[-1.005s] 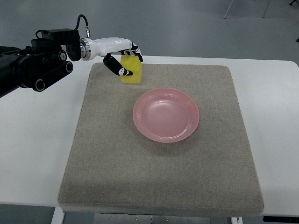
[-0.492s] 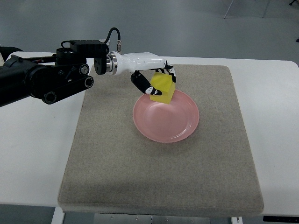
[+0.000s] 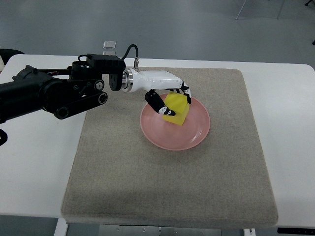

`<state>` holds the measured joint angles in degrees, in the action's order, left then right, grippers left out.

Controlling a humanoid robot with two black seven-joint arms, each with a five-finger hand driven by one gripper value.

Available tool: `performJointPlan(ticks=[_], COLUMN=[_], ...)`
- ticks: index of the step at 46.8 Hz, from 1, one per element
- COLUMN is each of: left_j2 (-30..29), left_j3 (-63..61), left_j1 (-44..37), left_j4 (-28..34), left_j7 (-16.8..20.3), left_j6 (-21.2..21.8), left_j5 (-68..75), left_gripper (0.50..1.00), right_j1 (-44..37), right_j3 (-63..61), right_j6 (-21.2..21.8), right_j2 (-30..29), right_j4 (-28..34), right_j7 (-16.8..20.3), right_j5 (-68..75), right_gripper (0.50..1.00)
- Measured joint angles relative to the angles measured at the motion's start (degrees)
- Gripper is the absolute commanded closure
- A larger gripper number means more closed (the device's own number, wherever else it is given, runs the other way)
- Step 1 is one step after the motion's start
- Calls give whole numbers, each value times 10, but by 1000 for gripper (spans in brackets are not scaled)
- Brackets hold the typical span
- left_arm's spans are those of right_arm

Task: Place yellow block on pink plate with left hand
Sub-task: 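Carry the yellow cube with the left hand onto the pink plate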

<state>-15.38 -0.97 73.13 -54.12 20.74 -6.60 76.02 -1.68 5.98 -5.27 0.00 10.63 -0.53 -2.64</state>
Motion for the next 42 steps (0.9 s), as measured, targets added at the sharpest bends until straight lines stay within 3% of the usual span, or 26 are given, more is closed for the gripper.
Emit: performJointPlan(ticks=[8, 14, 19, 23, 30, 33, 42], left_j2=[0, 0, 1, 1, 1, 1, -1], left_j3=[-4, -5, -4, -4, -4, -4, 1], left_j1=[-1, -8, -12, -16, -17, -17, -18], left_j4=[0, 1, 0, 0, 0, 1, 1], left_j7=[0, 2, 3, 4, 5, 5, 5], left_j6=[0, -1, -1, 0, 0, 0, 0], left_j5=[0, -1, -2, -3, -5, -5, -7], left_gripper=[827, 750, 722, 649, 600, 549, 540], right_j1=[0, 0, 0, 0, 0, 0, 0], right_j3=[0, 0, 0, 0, 0, 0, 0], right_j6=[0, 0, 0, 0, 0, 0, 0], right_j2=[0, 0, 0, 0, 0, 0, 0], right_j4=[0, 0, 0, 0, 0, 0, 0], right_j7=[0, 0, 0, 0, 0, 0, 0], right_j5=[0, 0, 0, 0, 0, 0, 0], right_gripper=[576, 576, 576, 576, 576, 576, 576])
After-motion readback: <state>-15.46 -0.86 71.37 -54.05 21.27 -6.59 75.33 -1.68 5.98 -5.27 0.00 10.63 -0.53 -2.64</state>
